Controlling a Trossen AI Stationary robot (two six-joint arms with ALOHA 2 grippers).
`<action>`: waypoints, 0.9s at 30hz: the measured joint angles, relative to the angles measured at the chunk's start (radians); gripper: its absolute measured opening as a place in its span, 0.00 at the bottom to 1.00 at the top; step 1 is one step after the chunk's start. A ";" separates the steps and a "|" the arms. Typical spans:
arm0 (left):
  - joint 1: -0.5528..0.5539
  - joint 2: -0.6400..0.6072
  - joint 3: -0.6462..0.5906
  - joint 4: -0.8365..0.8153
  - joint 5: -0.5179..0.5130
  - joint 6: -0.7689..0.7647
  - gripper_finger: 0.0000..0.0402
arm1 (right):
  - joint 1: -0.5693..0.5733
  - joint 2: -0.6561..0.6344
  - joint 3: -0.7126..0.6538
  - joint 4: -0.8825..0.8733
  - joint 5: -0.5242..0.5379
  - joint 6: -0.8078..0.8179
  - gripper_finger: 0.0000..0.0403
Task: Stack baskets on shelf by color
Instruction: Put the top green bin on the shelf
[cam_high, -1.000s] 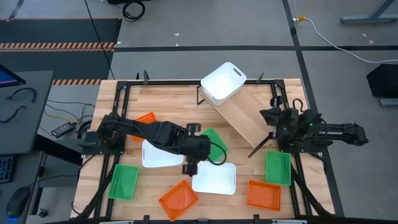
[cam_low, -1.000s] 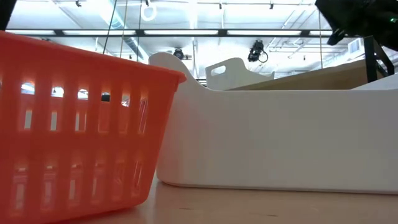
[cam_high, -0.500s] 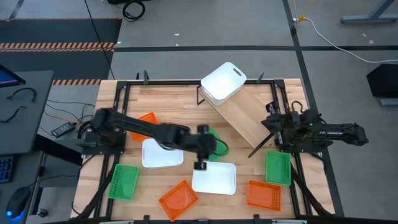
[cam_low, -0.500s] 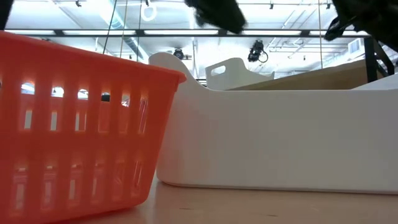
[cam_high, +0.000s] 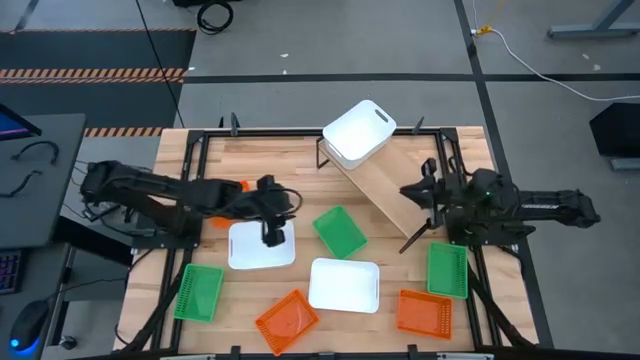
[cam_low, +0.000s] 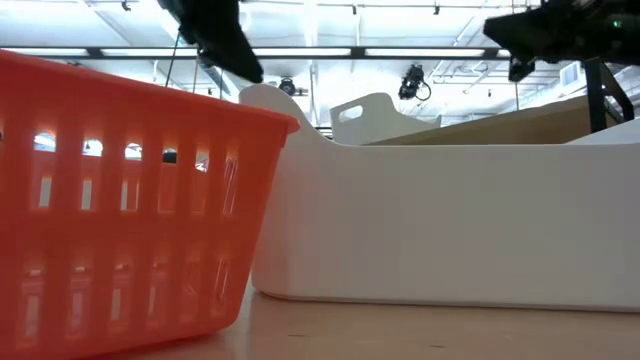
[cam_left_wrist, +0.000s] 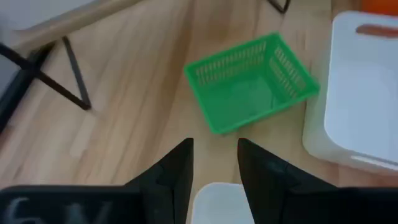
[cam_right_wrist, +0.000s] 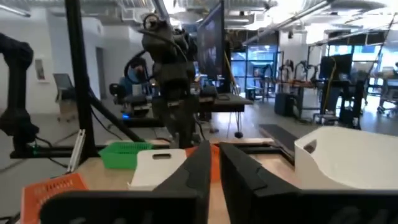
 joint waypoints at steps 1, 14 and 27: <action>-0.008 -0.020 -0.031 0.040 -0.020 -0.001 0.33 | 0.010 0.027 0.021 0.004 0.002 -0.010 0.13; 0.047 -0.149 -0.407 0.778 -0.151 0.175 0.33 | 0.169 0.525 0.503 -0.215 0.105 -0.122 0.34; 0.134 -0.230 -0.425 0.805 -0.152 0.222 0.33 | 0.258 1.158 1.122 -1.114 0.162 -0.131 0.34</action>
